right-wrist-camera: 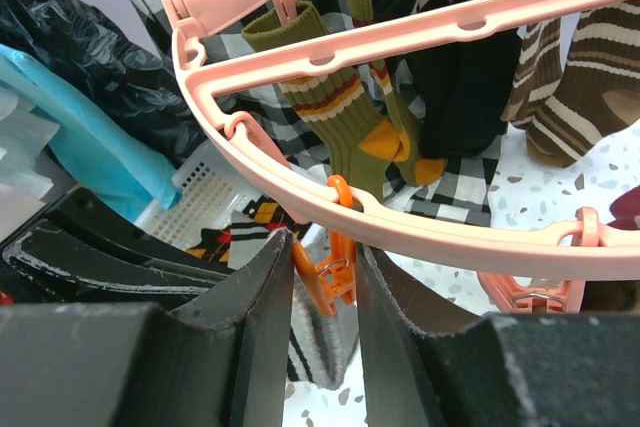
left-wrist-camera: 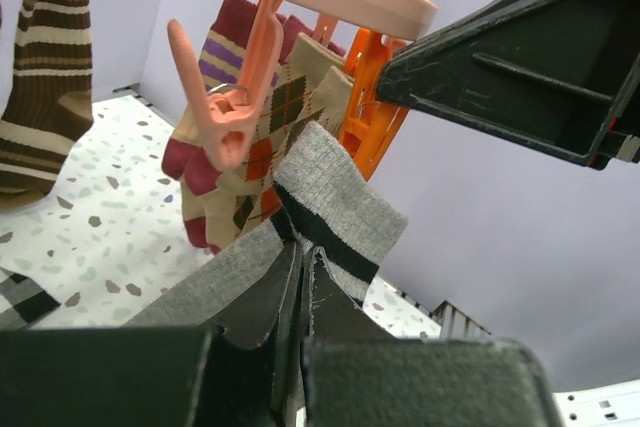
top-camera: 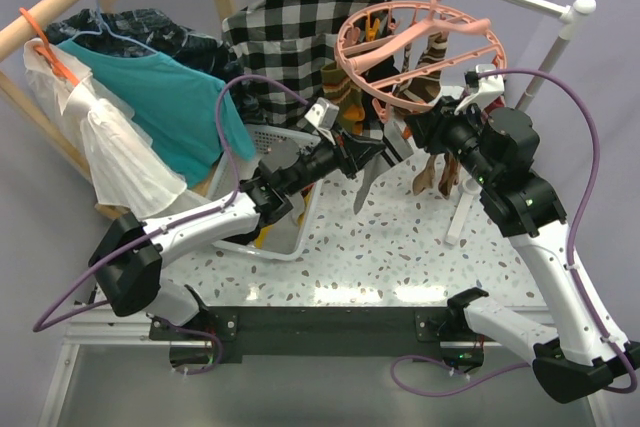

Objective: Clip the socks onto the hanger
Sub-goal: Clamp the sock onto the hanger, then open the clamp at the hanger.

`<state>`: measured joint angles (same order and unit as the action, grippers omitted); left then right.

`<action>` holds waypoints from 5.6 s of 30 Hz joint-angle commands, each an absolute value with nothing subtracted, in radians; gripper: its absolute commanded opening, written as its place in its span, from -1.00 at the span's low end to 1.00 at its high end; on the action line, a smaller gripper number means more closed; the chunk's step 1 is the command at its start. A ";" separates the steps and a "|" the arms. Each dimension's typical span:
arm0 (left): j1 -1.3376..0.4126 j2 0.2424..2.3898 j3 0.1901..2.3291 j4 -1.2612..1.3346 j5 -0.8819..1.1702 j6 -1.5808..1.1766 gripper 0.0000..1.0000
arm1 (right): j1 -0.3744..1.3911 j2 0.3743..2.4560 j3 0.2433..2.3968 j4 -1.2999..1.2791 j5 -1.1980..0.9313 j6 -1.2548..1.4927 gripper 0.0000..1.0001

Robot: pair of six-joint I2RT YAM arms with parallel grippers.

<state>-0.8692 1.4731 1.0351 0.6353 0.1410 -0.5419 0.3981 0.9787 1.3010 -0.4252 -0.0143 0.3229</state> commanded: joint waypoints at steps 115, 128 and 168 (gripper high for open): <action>-0.762 1.704 1.266 0.848 0.459 -0.241 0.33 | 0.397 0.905 1.312 -0.417 0.203 0.250 0.68; -0.764 1.603 1.158 0.881 0.359 -0.284 -0.22 | 0.397 0.884 1.302 -0.423 0.175 0.239 0.68; -1.009 1.563 1.180 0.770 -0.092 0.024 -0.57 | 0.396 0.974 1.367 -0.502 0.083 0.367 -0.17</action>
